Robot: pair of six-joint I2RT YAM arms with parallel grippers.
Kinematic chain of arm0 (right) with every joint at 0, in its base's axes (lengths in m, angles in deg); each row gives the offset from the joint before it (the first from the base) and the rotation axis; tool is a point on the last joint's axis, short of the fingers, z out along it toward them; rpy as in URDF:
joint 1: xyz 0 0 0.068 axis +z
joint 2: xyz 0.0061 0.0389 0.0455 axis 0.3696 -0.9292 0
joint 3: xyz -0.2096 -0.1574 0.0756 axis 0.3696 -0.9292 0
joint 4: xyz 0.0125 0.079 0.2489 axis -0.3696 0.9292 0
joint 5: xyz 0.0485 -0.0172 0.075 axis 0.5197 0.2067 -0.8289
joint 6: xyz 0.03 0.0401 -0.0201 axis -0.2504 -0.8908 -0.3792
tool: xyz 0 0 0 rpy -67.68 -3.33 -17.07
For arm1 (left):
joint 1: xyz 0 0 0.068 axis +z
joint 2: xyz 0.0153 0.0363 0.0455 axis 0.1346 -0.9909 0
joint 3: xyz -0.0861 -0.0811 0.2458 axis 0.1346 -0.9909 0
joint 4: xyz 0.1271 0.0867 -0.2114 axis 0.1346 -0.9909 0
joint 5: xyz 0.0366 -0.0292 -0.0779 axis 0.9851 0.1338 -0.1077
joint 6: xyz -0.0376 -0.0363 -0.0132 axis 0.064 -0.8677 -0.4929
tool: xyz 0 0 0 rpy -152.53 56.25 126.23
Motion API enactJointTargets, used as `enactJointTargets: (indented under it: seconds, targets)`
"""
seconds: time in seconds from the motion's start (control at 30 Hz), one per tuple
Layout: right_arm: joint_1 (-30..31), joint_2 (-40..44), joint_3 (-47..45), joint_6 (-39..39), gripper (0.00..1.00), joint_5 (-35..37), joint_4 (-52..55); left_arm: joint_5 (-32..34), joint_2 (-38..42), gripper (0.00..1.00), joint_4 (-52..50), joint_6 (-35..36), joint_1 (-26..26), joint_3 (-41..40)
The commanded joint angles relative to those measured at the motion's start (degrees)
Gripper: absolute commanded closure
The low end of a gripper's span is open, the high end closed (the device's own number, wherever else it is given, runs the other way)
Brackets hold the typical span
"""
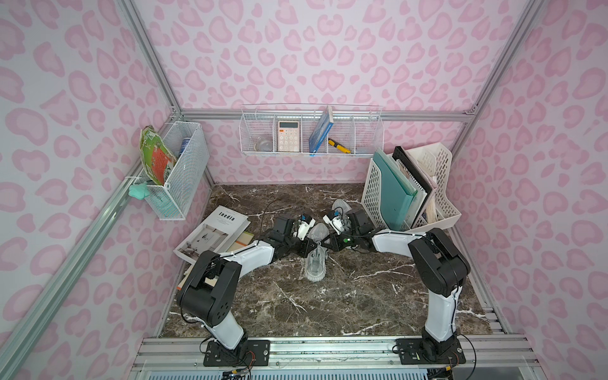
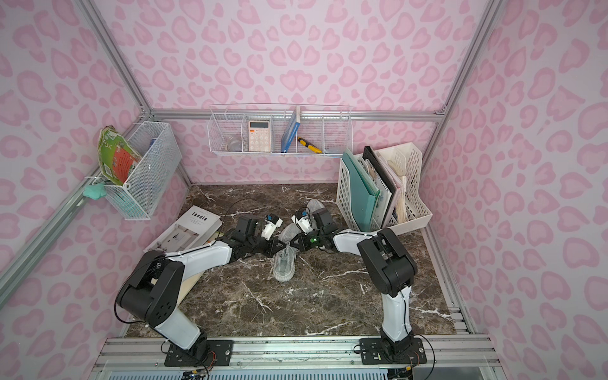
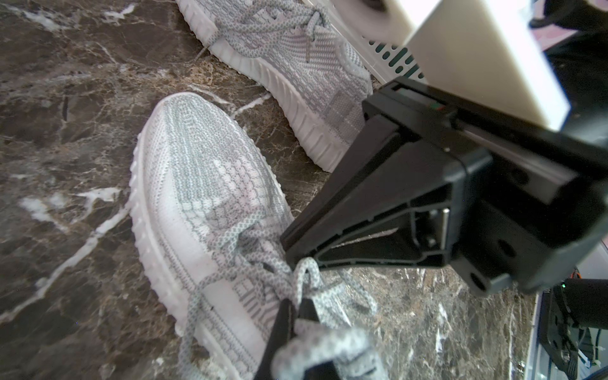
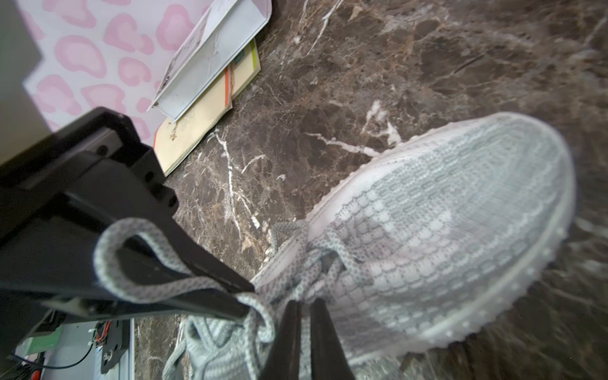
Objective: Tie the shoes
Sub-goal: Wrap the shoelace around the shoelace, then cross the shoelace with the shoelace.
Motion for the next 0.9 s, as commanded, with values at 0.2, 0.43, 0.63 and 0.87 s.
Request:
enactJointTargets:
  seconds: [0.2, 0.43, 0.63, 0.87]
  targets:
    - [-0.33, 0.95, -3.05, -1.75, 0.88, -6.53, -6.97, 1.83, -0.34, 0.94, -0.37, 0.54, 0.06, 0.63]
    - [-0.67, 0.98, -3.91, -2.43, 0.86, -8.22, -9.47, 1.53, -0.68, 0.95, -0.56, 0.49, 0.06, 0.92]
    - [-0.75, 0.17, -4.05, -3.33, 0.83, -9.97, -11.4, 0.12, -0.48, 0.99, -0.3, 0.68, 0.06, 0.8]
    - [-1.07, -1.15, -4.76, -5.18, 0.8, -11.52, -13.93, -1.23, -0.23, 1.0, -0.04, 0.54, 0.14, 0.66]
